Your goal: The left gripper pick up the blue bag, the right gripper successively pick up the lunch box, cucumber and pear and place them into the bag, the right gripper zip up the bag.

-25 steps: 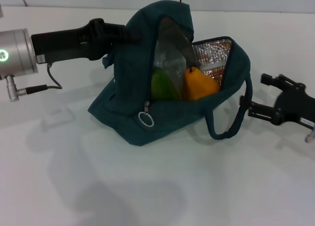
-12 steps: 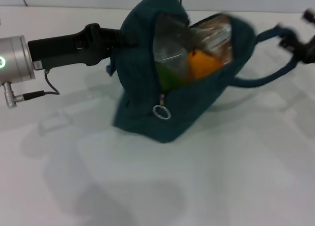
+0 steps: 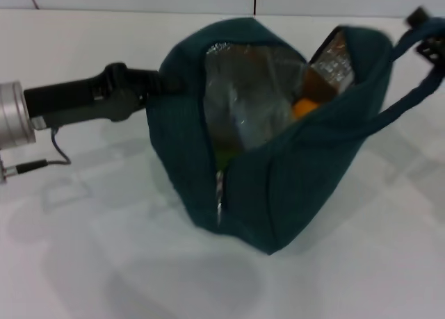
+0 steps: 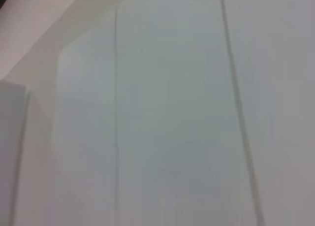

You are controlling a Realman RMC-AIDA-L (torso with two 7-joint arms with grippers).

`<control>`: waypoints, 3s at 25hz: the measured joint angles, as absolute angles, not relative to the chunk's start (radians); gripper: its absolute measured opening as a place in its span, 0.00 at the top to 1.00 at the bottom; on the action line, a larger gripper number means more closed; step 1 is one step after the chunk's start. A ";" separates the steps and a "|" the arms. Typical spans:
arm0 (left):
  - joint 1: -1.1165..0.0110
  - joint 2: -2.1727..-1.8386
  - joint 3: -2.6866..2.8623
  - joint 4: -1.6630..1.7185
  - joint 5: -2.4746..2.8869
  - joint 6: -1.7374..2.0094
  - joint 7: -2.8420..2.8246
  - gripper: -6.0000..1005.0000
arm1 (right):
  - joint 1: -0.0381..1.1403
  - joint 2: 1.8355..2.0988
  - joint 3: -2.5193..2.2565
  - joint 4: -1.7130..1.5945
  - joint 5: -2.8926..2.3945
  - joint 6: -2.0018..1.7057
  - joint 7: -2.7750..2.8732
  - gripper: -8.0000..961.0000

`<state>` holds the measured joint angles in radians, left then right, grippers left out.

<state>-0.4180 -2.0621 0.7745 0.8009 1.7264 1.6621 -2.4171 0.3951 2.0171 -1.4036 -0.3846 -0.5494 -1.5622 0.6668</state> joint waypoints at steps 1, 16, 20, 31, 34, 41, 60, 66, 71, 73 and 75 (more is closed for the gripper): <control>-0.412 -2.062 0.774 0.782 1.714 1.687 -2.413 0.93 | 0.407 2.017 -1.430 -0.383 -0.549 -1.543 0.678 0.09; -0.434 -2.060 0.783 0.571 1.721 1.727 -2.145 0.93 | 0.508 2.006 -1.566 -0.389 -0.596 -1.334 0.770 0.09; -0.429 -2.060 0.745 0.569 1.711 1.722 -2.131 0.93 | 0.506 1.997 -1.565 -0.390 -0.669 -1.328 0.844 0.09; -0.419 -2.064 0.671 0.551 1.708 1.697 -2.081 0.93 | 0.461 1.954 -1.563 -0.414 -0.778 -1.367 1.007 0.09; -0.421 -2.066 0.671 0.551 1.708 1.691 -2.082 0.93 | 0.458 1.942 -1.516 -0.418 -0.778 -1.349 1.039 0.09; -0.430 -2.081 0.673 0.511 1.708 1.695 -2.086 0.93 | 0.498 1.941 -1.365 -0.511 -0.800 -1.232 1.065 0.09; -0.443 -2.085 0.677 0.383 1.628 1.652 -2.003 0.93 | 0.508 1.950 -1.351 -0.504 -1.130 -1.234 1.346 0.09; -0.443 -2.085 0.678 0.383 1.630 1.635 -1.981 0.93 | 0.412 2.001 -1.175 -0.553 -1.127 -1.414 1.147 0.10; -0.440 -2.085 0.678 0.382 1.633 1.614 -1.973 0.93 | 0.396 1.991 -1.200 -0.612 -1.133 -1.587 1.110 0.10; -0.440 -2.085 0.678 0.382 1.633 1.609 -1.973 0.93 | 0.414 1.979 -1.236 -0.597 -1.147 -1.663 1.114 0.10; -0.442 -2.086 0.678 0.382 1.633 1.599 -1.973 0.93 | 0.436 1.977 -1.255 -0.587 -1.200 -1.722 1.118 0.10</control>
